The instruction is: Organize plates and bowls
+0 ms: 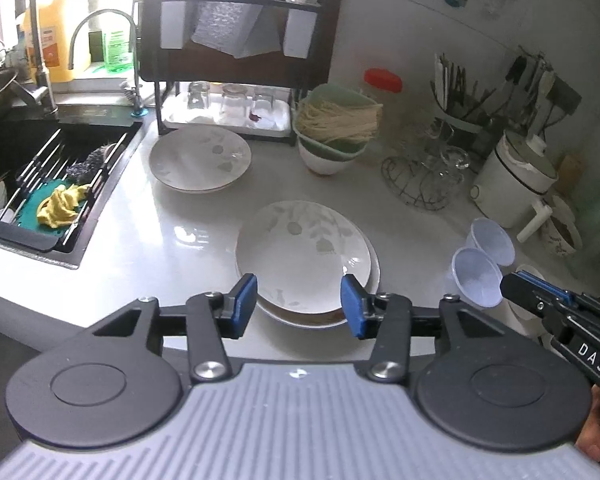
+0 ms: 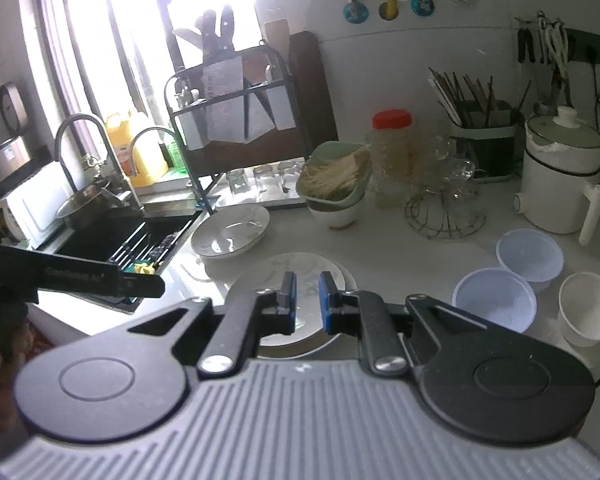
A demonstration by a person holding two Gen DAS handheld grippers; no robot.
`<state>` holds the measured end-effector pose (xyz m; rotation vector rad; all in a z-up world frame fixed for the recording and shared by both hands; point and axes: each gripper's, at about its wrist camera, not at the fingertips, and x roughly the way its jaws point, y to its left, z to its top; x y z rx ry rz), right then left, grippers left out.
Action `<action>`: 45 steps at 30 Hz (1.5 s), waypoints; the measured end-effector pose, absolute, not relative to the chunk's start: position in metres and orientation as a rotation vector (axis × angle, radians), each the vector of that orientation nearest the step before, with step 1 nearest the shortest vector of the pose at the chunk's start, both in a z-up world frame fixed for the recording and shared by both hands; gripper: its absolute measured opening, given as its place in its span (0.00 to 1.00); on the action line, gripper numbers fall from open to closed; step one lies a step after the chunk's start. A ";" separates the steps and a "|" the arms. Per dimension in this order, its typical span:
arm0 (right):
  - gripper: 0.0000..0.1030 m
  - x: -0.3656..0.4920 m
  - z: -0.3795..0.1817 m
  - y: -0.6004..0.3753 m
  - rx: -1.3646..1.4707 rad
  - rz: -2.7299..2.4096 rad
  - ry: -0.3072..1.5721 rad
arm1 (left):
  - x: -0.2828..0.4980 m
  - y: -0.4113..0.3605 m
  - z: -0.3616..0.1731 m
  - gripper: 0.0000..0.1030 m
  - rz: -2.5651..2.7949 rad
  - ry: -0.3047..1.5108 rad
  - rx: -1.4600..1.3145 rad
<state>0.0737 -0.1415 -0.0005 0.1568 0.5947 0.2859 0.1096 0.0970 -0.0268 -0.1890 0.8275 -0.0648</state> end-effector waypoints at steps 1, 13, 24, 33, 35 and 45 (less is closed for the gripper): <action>0.15 0.074 -0.001 -0.140 0.156 0.287 0.594 | 0.109 0.099 -0.027 0.52 -0.061 0.829 -0.190; 0.16 0.081 -0.007 -0.127 0.160 0.281 0.614 | 0.121 0.118 -0.033 0.52 -0.065 0.842 -0.195; 0.78 0.101 -0.012 -0.113 0.176 0.260 0.617 | 0.143 0.141 -0.039 0.70 -0.074 0.862 -0.230; 0.78 0.124 -0.012 -0.098 0.174 0.252 0.629 | 0.174 0.164 -0.045 0.71 -0.069 0.874 -0.242; 0.78 0.129 -0.013 -0.094 0.175 0.248 0.634 | 0.181 0.168 -0.046 0.71 -0.072 0.877 -0.246; 0.78 0.165 -0.020 -0.070 0.193 0.224 0.671 | 0.219 0.204 -0.057 0.71 -0.078 0.900 -0.255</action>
